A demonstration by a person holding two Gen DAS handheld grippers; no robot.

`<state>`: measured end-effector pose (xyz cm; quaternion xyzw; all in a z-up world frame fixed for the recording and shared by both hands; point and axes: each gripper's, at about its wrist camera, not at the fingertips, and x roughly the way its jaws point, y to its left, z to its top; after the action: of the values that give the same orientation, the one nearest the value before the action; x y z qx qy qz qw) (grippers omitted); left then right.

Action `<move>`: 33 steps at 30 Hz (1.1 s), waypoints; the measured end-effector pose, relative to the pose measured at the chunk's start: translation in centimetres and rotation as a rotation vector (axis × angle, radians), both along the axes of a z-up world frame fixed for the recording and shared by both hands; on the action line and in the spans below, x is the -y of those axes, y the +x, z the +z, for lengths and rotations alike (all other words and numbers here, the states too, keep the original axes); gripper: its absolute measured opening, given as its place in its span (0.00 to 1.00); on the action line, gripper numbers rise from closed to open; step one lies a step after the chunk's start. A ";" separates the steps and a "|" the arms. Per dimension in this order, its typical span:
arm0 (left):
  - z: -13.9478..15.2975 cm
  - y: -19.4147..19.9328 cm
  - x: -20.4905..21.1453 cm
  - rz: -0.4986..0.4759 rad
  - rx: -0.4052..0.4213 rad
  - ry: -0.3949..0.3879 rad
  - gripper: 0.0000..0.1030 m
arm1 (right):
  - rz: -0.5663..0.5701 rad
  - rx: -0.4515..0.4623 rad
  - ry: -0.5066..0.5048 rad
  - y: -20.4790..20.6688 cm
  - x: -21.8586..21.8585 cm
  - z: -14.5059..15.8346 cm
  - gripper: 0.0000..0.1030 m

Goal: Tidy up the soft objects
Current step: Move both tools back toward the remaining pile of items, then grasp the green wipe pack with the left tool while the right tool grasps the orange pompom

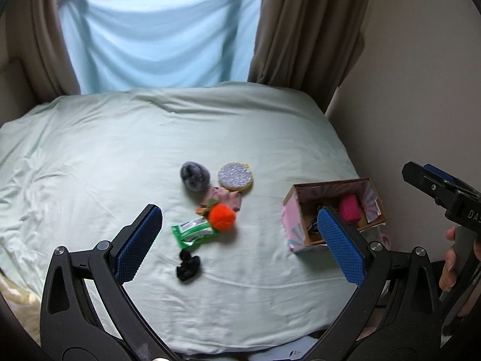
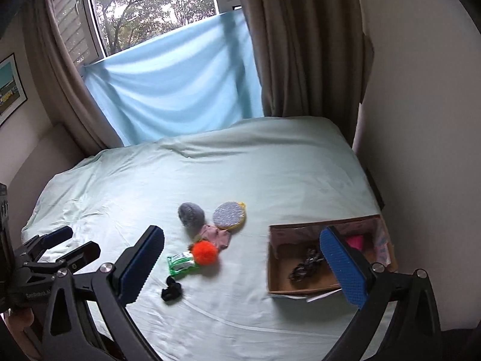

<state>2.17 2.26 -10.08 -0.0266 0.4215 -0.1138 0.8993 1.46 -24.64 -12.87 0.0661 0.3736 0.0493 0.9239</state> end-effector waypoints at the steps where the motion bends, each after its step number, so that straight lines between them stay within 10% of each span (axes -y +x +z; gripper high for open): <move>1: 0.1 -0.1 -1.0 -0.002 0.006 -0.001 1.00 | 0.001 -0.003 0.002 0.1 -0.8 -0.1 1.00; 13: -3.6 2.6 -9.3 -0.118 -0.037 -0.001 1.00 | -0.024 -0.014 0.014 1.9 -9.3 -2.7 1.00; 33: -21.6 11.8 -8.9 -0.491 -0.151 0.074 1.00 | -0.076 -0.183 0.136 10.3 -15.8 -20.1 1.00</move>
<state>13.94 11.16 -31.66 0.1008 0.4851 -0.3108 0.8111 11.81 -8.85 -32.94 0.1469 0.4495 0.0333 0.8805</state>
